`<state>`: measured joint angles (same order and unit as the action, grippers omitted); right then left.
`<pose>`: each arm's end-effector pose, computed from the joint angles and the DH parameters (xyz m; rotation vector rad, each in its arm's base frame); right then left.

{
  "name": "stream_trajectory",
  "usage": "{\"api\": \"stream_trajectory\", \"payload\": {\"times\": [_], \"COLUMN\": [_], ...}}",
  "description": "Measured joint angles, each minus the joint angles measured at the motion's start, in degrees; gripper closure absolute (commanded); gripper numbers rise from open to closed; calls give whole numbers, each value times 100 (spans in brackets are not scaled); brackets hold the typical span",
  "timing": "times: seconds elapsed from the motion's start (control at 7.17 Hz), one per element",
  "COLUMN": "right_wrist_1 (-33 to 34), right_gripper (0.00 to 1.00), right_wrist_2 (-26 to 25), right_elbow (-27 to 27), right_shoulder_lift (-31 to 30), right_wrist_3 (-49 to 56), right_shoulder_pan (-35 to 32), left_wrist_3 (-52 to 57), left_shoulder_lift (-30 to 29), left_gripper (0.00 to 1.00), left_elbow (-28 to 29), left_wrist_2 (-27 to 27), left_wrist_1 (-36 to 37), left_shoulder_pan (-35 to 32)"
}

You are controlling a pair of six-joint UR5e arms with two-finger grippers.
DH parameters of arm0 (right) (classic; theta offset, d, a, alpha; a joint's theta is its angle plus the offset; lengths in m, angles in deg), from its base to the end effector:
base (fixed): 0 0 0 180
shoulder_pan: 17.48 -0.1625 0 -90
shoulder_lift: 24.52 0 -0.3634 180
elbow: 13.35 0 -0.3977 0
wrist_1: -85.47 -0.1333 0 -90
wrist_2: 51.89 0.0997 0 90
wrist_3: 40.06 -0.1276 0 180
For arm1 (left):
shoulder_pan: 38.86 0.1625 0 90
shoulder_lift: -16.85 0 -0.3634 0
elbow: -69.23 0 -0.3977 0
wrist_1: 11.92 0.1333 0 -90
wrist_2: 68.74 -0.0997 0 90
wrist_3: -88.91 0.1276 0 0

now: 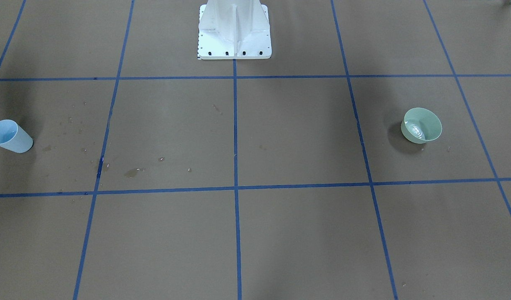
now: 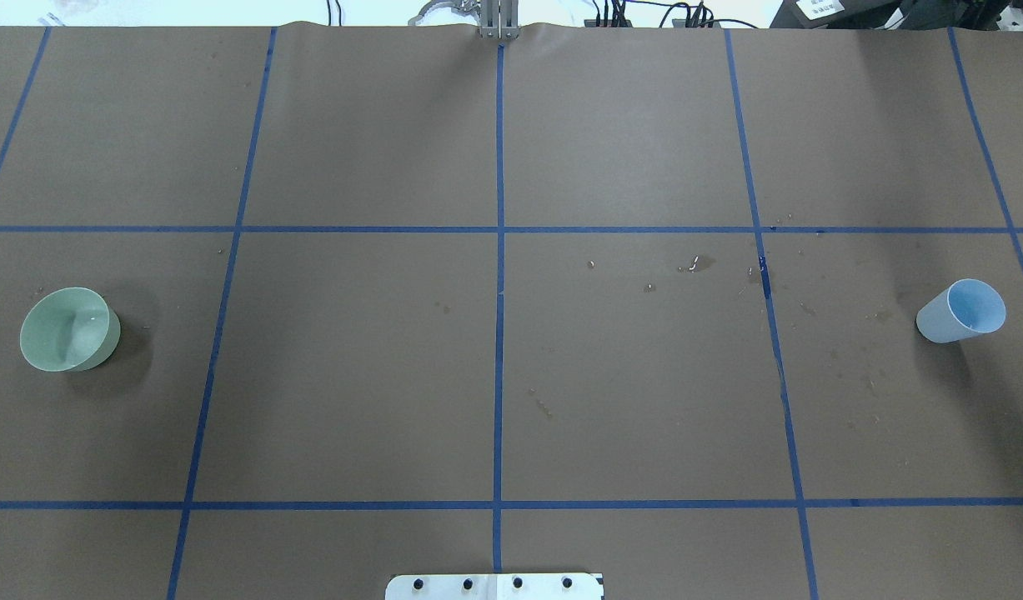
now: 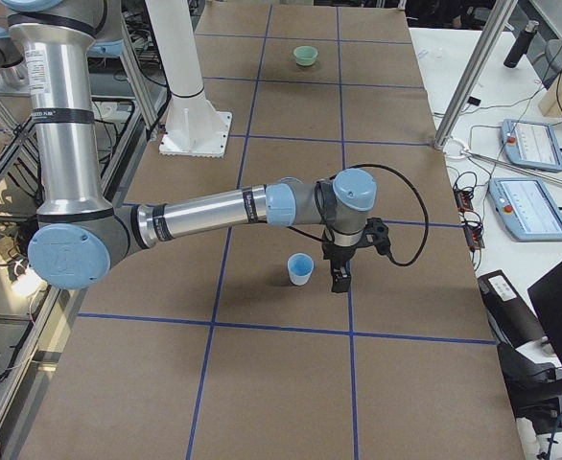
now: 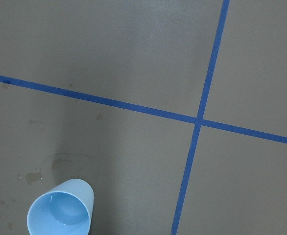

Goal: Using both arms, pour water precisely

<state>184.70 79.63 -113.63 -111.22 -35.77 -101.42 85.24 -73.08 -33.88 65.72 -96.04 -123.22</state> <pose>-0.0058 -0.5164 0.5196 0.0615 -0.7266 -0.2001 0.0052 -0.4992 0.5141 0.0554 0.7822 0.0811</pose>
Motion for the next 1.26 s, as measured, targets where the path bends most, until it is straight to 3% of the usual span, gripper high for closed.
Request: {"api": "stream_trajectory", "payload": {"times": [0.56,0.98,1.12,1.26], "right_wrist_1": [-9,-11,-14,-17], "right_gripper": [0,0,0,0], "right_wrist_2": [237,300,310,317], "right_elbow": [-14,-14,-15,-13], "right_shoulder_lift": [-107,-110,-109,-105], "right_wrist_3": [12,20,24,26], "right_shoulder_pan": [7,9,12,14], "left_wrist_3": [-1144,-1590,-1669,-1697], "left_shoulder_lift": [-6,-2,3,7], "left_gripper": [1,3,7,21], "left_elbow": [328,1164,1345,1447], "left_wrist_2": [-54,-52,-57,-50], "left_wrist_1": [-1021,-2642,-3017,-3204], "left_shoulder_pan": [1447,1920,2101,2221]}}
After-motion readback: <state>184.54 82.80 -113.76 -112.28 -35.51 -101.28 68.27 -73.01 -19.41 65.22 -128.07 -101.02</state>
